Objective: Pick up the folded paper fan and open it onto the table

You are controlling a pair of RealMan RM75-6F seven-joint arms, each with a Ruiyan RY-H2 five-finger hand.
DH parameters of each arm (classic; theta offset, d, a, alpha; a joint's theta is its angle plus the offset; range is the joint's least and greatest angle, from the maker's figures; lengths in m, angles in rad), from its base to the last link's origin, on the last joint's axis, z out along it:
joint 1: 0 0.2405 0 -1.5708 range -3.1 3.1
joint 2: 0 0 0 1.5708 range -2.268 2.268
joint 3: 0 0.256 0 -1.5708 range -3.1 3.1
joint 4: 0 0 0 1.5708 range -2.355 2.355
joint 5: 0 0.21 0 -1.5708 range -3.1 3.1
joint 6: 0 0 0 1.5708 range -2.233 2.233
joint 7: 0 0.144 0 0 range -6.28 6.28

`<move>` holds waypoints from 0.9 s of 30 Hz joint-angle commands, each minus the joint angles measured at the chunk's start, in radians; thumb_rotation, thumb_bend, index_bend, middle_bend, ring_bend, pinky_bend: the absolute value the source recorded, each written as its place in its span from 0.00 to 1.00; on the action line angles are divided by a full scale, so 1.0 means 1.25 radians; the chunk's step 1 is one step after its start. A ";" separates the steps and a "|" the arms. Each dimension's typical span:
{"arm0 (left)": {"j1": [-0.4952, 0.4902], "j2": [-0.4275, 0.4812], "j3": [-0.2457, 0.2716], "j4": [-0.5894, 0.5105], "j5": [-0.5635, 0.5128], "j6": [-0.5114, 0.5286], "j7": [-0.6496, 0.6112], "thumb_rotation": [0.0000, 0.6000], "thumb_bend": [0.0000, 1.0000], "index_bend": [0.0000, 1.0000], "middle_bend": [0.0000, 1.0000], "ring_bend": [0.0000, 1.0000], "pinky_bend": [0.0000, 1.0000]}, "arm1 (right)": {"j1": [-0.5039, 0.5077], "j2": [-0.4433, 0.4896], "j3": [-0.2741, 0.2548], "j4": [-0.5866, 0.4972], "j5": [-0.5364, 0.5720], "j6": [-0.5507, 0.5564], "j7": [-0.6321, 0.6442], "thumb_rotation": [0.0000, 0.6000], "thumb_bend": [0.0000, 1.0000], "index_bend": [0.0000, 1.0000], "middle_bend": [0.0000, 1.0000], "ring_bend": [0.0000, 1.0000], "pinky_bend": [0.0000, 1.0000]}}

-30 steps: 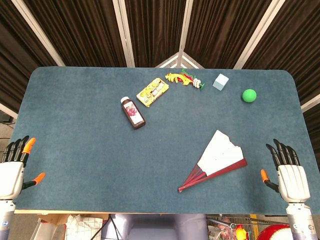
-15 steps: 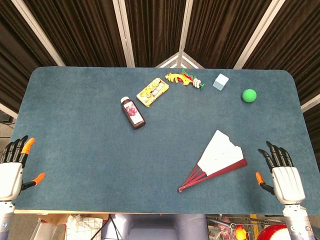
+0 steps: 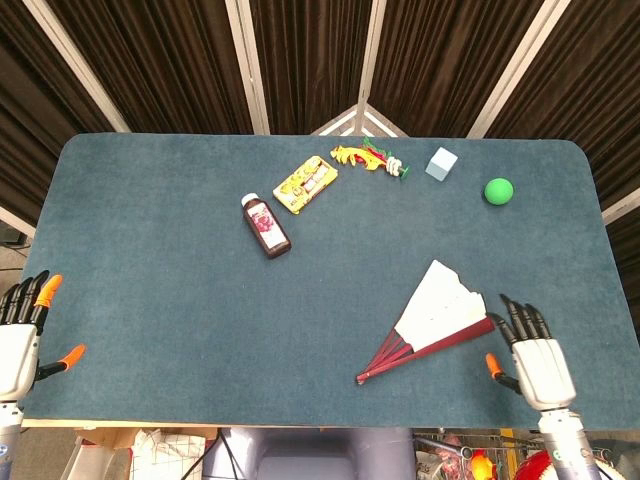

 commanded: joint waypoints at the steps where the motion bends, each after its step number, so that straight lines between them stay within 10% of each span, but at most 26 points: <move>1: 0.000 0.000 0.001 0.000 0.003 0.001 0.001 1.00 0.22 0.03 0.00 0.00 0.00 | 0.006 -0.062 -0.014 0.075 -0.015 -0.009 0.003 1.00 0.39 0.23 0.06 0.11 0.10; 27: -0.003 -0.005 -0.005 0.001 -0.009 -0.004 0.011 1.00 0.22 0.03 0.00 0.00 0.00 | 0.046 -0.235 -0.019 0.282 -0.035 -0.033 -0.036 1.00 0.19 0.23 0.06 0.11 0.10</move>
